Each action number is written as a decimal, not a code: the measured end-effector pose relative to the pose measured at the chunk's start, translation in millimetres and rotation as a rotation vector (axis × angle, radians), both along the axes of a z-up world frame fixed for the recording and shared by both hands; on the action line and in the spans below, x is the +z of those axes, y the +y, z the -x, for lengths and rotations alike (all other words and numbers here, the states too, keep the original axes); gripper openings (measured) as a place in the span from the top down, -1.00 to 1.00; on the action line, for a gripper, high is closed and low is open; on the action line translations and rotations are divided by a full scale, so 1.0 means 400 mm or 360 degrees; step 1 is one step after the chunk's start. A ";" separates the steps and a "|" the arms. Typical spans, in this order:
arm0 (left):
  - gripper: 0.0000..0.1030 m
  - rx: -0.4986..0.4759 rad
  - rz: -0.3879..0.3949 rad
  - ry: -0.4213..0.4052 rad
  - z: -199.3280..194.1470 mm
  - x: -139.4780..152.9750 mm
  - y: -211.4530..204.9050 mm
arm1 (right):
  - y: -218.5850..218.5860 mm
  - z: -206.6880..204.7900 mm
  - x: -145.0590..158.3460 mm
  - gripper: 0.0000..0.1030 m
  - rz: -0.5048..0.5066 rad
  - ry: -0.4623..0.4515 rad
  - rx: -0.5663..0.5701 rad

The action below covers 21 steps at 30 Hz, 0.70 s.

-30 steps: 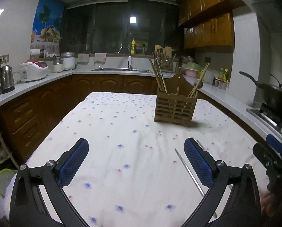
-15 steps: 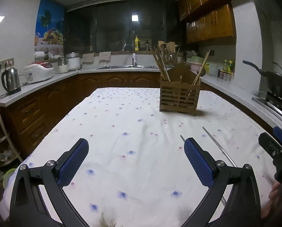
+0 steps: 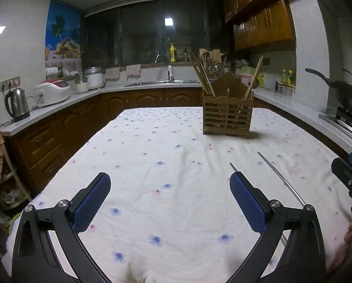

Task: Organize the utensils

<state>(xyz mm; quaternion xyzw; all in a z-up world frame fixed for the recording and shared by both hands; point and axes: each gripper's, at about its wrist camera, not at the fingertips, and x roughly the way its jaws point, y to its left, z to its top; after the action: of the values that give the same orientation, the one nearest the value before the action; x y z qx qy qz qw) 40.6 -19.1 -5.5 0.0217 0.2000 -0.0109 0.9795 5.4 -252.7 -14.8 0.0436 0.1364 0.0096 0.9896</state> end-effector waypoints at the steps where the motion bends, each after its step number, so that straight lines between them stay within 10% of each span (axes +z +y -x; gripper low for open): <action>1: -1.00 0.0001 0.0000 -0.0001 0.000 0.001 0.000 | 0.000 0.001 -0.001 -1.00 0.0001 -0.0001 0.0000; 21: -1.00 -0.0011 -0.0042 -0.0071 0.013 -0.004 -0.004 | 0.007 0.004 -0.008 -1.00 0.0007 -0.0033 0.0006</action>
<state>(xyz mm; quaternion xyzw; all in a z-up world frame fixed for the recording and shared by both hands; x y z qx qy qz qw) 35.4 -20.7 -7.0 0.0354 0.1781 -0.0113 0.9833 3.9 -250.0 -17.9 0.0412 0.1262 0.0115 0.9911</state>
